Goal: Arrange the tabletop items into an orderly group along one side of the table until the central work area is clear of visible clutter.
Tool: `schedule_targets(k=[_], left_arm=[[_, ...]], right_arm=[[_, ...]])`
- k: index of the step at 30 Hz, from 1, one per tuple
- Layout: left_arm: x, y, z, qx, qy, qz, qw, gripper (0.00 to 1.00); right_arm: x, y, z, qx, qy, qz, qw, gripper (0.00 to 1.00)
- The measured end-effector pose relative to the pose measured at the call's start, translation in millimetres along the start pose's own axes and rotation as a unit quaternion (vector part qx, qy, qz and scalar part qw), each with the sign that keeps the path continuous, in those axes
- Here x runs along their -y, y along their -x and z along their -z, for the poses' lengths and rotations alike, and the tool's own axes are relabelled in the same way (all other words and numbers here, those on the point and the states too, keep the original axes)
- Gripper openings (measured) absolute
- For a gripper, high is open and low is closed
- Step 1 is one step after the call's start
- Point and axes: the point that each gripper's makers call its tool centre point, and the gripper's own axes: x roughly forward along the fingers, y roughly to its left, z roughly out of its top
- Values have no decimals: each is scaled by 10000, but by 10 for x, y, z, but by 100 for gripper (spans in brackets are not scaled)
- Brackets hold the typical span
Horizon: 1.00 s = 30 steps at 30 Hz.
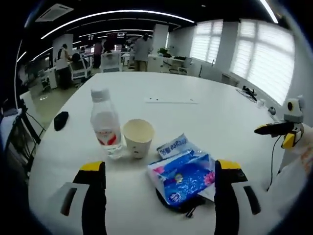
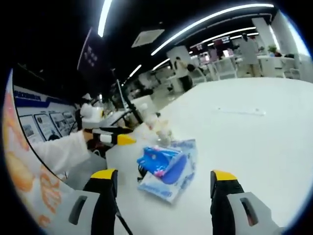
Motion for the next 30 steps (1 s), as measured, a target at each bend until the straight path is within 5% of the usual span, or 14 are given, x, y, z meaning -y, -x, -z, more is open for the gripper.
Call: schedule_targets(k=[11,19,23,30], left_arm=[[33,-6,185,-134,253,-73,9996,71],[90,-9,408,-340,462,-180,9982,55],[137,48,469,-369,504,-384,9973,37],[136,20,550,-493,698,-381,9956,33]], right_arm=[[43,-170,139,-297,-177,155,9993,68],[144,-509,150,-486,-403,168,9979,59],[139,-721,218,-696,-397,140,9967,56],[112,-1045,366,-990,-717,87,9925,51]])
